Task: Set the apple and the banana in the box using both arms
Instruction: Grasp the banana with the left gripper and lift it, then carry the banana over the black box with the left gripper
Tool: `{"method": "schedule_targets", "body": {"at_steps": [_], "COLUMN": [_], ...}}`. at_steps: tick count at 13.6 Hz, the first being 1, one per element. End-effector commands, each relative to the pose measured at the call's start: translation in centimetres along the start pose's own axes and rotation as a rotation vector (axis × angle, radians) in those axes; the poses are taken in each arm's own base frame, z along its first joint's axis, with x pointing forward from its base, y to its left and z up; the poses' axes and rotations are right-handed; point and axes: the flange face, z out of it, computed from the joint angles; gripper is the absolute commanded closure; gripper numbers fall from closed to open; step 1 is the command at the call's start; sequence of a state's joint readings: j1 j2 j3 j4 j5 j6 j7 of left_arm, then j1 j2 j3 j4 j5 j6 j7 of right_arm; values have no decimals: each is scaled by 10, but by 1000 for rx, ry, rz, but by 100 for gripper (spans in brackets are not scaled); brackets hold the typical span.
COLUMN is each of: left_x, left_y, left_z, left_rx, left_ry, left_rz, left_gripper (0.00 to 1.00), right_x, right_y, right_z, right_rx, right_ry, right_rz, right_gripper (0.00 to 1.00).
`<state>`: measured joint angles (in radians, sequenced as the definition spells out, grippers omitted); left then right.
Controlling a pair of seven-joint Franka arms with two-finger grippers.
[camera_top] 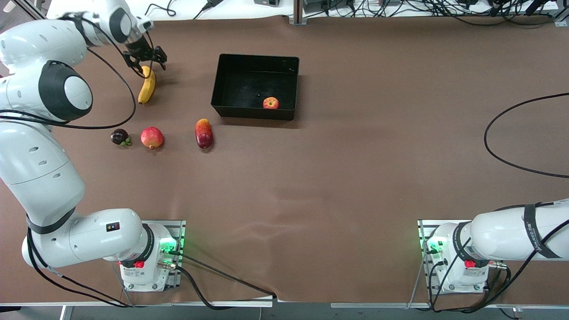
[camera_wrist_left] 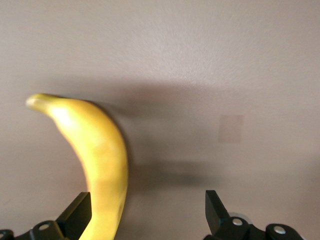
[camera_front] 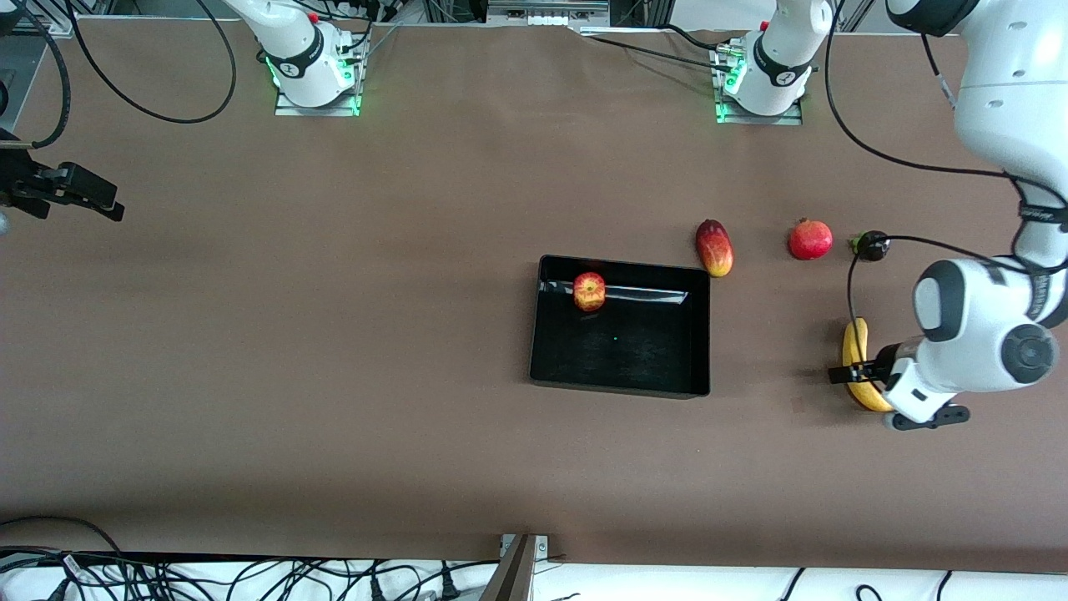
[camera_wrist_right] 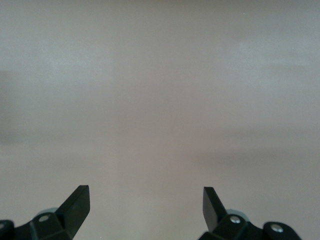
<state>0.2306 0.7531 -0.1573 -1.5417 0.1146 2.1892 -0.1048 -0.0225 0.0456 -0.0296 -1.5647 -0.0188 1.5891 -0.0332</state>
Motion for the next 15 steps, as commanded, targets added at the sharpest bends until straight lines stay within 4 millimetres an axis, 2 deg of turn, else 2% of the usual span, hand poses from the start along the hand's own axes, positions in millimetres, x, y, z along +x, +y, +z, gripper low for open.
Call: {"method": "schedule_targets", "body": {"at_steps": [1, 3, 8, 9, 10, 11, 15], "left_x": [-19, -20, -21, -21, -21, -22, -26], "left_y": [-9, -22, -36, -35, -36, -36, -27], "left_z": [30, 35, 33, 33, 33, 33, 23], "left_rx": [42, 74, 78, 78, 78, 78, 89], "left_ry": [31, 24, 12, 14, 13, 6, -34], "left_rz": [67, 80, 122, 122, 116, 128, 153], "left_gripper": [0, 0, 0, 3, 67, 100, 100], "right_x": [-4, -4, -4, -4, -4, -4, -4], "right_y": [0, 0, 0, 0, 0, 0, 0], "right_z": [-3, -3, -3, -3, -3, -3, -3], "right_rx": [-10, -10, -10, -10, -10, -10, -10], "right_ry": [4, 4, 4, 4, 4, 4, 4], "right_rz": [-14, -14, -14, -14, -14, -14, -14], "right_gripper": [0, 0, 0, 0, 0, 0, 0]}}
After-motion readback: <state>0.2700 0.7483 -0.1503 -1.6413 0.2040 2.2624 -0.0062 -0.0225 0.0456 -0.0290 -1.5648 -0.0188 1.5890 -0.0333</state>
